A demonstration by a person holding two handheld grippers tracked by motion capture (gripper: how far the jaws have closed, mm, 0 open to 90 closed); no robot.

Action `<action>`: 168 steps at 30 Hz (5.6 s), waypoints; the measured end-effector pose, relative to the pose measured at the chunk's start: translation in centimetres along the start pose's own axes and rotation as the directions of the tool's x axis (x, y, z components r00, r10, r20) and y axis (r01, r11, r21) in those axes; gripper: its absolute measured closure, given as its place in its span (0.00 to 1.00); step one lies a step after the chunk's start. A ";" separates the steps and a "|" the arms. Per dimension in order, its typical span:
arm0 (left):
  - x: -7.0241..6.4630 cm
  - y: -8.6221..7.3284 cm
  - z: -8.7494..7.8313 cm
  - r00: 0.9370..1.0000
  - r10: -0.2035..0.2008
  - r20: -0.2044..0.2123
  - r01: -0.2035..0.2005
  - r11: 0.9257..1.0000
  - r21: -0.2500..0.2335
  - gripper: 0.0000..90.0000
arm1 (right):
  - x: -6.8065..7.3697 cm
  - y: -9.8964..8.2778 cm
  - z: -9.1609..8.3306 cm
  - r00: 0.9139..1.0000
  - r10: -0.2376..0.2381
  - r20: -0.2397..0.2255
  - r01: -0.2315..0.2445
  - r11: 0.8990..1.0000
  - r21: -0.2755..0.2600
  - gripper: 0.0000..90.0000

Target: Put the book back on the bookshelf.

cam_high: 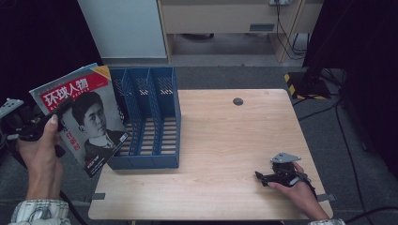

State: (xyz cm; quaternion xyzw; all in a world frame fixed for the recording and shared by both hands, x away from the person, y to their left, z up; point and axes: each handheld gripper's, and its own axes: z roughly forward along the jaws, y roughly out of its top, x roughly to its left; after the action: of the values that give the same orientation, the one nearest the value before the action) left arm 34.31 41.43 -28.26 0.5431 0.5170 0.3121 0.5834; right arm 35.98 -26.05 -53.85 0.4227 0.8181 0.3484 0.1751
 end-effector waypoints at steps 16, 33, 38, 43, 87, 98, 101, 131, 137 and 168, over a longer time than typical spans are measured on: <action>0.4 0.0 3.3 1.000 0.010 -0.023 -0.010 1.000 0.006 0.96 | 0.0 0.0 0.0 1.000 0.000 0.002 0.000 1.000 -0.001 0.08; 0.2 -0.1 5.4 0.999 0.025 -0.031 -0.026 1.000 -0.010 0.96 | 0.0 0.0 0.0 1.000 0.002 0.002 -0.002 1.000 -0.001 0.08; -0.3 -0.3 6.2 0.999 0.050 -0.020 -0.051 0.998 -0.026 0.96 | 0.0 0.0 0.0 1.000 0.002 0.002 -0.002 1.000 -0.001 0.08; -0.5 -0.6 6.6 0.997 0.071 -0.015 -0.071 0.997 -0.025 0.96 | 0.0 0.0 0.0 1.000 0.002 0.003 -0.002 1.000 0.000 0.08; 0.9 -4.7 8.5 0.990 0.141 0.013 -0.139 0.986 -0.093 0.96 | 0.1 0.0 -0.1 1.000 0.003 -0.001 -0.003 1.000 -0.001 0.09; 0.9 -6.2 8.8 0.990 0.138 -0.010 -0.139 0.984 -0.112 0.96 | 0.1 0.0 0.0 1.000 0.004 0.000 -0.004 1.000 -0.002 0.09; 0.9 -6.7 8.8 0.990 0.143 -0.013 -0.144 0.984 -0.105 0.96 | 0.1 0.0 0.0 1.000 0.003 -0.001 -0.003 1.000 -0.003 0.09; 1.9 -9.2 8.5 0.996 0.052 -0.066 -0.052 0.999 0.004 0.94 | 0.1 0.0 -0.1 1.000 0.004 -0.001 -0.004 1.000 -0.003 0.09; 2.1 -9.3 8.4 0.996 0.047 -0.077 -0.046 0.999 0.020 0.94 | 0.1 0.0 -0.1 1.000 0.004 -0.001 -0.004 1.000 -0.002 0.09; 2.7 -10.1 8.1 0.994 0.028 -0.105 -0.021 0.998 0.062 0.94 | 0.0 -0.1 -0.1 1.000 0.001 0.001 -0.001 1.000 -0.003 0.09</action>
State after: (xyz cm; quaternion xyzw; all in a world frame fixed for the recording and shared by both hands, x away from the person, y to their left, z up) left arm 40.68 39.23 -39.60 0.5496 0.5496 0.3316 0.5347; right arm 35.87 -26.07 -53.84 0.4230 0.8173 0.3493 0.1761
